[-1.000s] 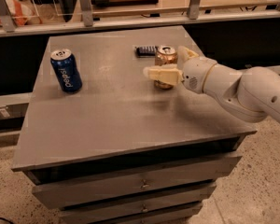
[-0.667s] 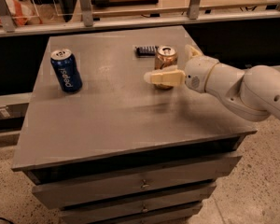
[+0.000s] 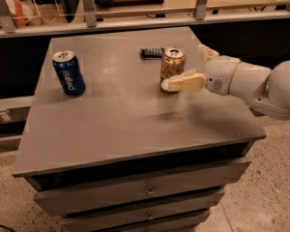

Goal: Place orange can upright

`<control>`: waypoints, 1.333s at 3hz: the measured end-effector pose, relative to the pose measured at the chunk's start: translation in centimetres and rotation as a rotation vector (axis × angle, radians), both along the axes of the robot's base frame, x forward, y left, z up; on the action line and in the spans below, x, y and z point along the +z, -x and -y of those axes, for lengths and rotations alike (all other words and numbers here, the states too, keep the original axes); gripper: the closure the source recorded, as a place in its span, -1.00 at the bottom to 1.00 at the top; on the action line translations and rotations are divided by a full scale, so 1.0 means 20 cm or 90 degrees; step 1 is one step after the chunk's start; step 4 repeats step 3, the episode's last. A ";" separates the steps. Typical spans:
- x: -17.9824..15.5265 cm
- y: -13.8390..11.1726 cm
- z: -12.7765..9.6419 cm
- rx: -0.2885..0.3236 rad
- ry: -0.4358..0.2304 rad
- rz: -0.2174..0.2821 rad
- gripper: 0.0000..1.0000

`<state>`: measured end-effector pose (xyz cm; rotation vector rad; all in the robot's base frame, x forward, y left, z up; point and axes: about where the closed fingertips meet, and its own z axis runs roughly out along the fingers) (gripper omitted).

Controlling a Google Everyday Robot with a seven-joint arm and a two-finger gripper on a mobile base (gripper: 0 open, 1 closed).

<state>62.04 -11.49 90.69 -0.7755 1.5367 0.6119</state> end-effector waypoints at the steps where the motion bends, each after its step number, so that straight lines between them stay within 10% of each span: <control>1: -0.02 0.05 0.08 0.009 0.019 -0.020 -1.00; 4: -0.07 0.08 0.20 -0.034 0.065 -0.071 -1.00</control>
Offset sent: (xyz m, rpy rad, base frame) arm -0.0238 -0.0702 -0.0213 -0.1977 0.1977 -0.1370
